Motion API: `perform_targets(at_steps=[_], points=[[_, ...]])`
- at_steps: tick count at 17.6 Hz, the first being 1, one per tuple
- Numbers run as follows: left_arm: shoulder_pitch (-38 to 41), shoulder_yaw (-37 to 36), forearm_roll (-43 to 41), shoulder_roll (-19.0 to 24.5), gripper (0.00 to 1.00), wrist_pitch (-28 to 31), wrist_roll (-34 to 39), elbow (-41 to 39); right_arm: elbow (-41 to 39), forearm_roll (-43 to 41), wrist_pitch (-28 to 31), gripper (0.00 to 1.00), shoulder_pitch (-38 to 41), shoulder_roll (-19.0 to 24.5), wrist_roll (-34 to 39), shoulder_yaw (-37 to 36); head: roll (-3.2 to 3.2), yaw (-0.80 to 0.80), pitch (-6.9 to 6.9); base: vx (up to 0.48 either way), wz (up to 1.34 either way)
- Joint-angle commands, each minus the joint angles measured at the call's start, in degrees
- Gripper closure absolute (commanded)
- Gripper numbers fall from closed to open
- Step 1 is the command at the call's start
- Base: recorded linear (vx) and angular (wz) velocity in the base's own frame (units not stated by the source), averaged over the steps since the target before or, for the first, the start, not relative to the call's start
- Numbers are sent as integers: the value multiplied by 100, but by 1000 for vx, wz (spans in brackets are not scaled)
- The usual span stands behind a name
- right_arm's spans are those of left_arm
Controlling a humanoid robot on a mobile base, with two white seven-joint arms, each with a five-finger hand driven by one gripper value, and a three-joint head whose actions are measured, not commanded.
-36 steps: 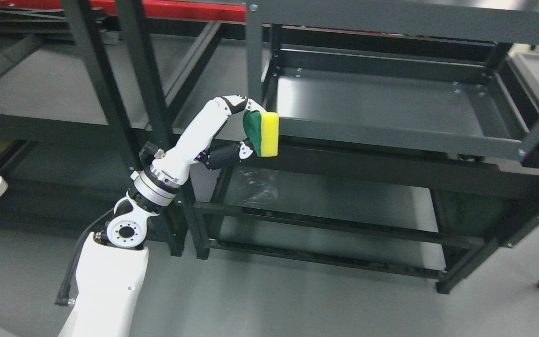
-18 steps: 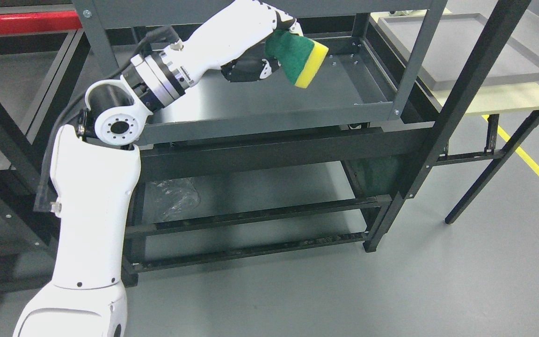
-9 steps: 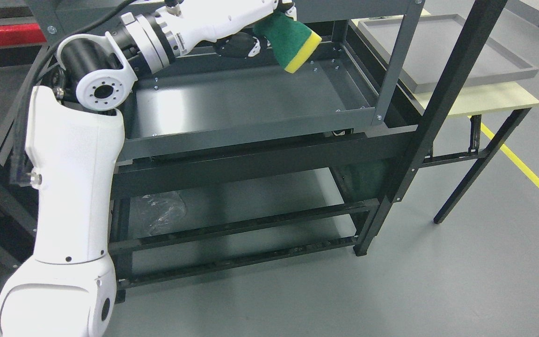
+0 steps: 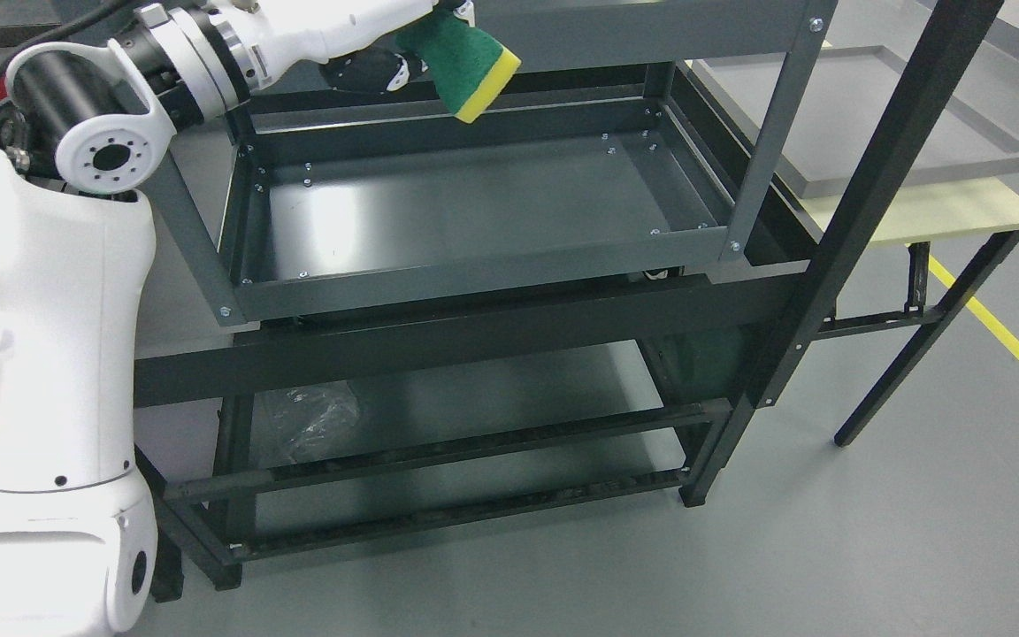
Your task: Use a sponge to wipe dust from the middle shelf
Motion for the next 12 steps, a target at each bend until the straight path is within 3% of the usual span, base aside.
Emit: perform_targets(at_steps=[1, 12], points=[[-77, -5, -22, 716, 99, -36, -46, 102, -100, 0, 419, 0, -4, -100, 0, 0, 0, 0, 0, 71, 87], [-68, -226, 31, 1015, 98, -281, -415, 120, -100, 0, 411, 0, -4, -100, 0, 0, 0, 0, -1, 36, 25]])
